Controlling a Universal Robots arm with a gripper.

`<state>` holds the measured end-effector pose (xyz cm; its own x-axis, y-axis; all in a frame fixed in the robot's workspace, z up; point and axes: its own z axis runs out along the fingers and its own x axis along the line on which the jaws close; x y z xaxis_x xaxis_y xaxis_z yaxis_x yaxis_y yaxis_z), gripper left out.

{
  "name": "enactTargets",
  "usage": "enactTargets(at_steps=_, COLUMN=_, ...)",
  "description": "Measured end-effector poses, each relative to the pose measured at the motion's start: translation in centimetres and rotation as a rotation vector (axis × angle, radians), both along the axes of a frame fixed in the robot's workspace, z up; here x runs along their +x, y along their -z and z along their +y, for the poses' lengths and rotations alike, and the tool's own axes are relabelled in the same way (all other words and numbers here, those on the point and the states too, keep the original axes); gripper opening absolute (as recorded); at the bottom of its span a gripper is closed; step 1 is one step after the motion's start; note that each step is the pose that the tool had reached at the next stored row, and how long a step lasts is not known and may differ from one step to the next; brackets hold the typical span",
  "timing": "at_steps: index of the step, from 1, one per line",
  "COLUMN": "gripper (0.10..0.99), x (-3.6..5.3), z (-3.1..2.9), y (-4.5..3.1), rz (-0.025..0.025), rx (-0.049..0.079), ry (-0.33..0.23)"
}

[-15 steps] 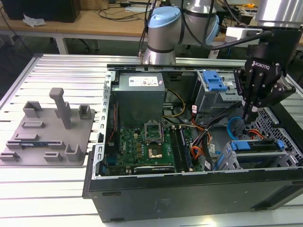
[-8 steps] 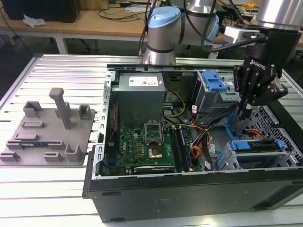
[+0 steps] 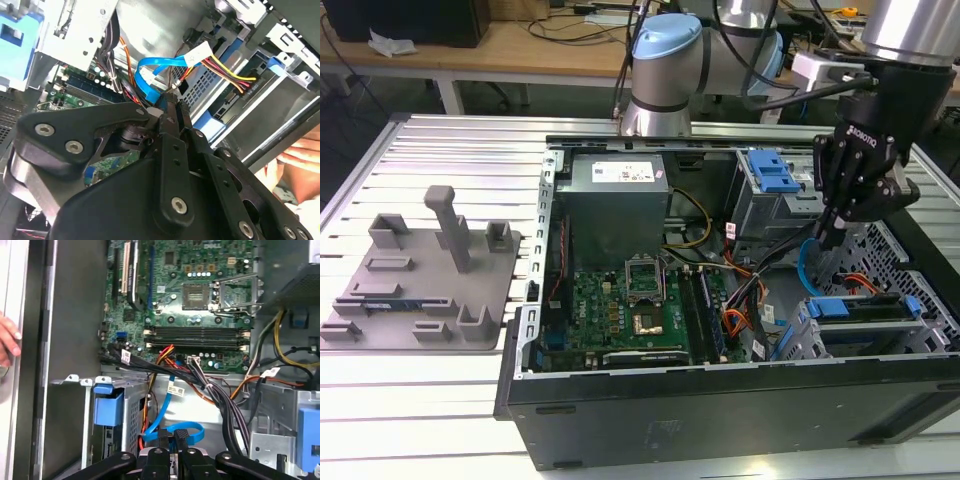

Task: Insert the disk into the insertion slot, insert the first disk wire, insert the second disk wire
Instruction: 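Insert the second disk wire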

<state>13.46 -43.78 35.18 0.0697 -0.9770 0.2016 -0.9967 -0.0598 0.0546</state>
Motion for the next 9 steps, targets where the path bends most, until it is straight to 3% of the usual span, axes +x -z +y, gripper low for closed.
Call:
enactTargets(at_steps=1, gripper=0.161, x=0.04, z=-0.24, y=0.01, rz=0.0001, rx=0.002, ry=0.002)
enactTargets(at_steps=7, gripper=0.161, x=0.17, z=-0.32, y=0.03, rz=0.0, rx=0.005, ry=0.042)
enactTargets(at_steps=9, gripper=0.161, x=0.6, z=-0.38, y=0.03, rz=0.0006, rx=0.005, ry=0.046)
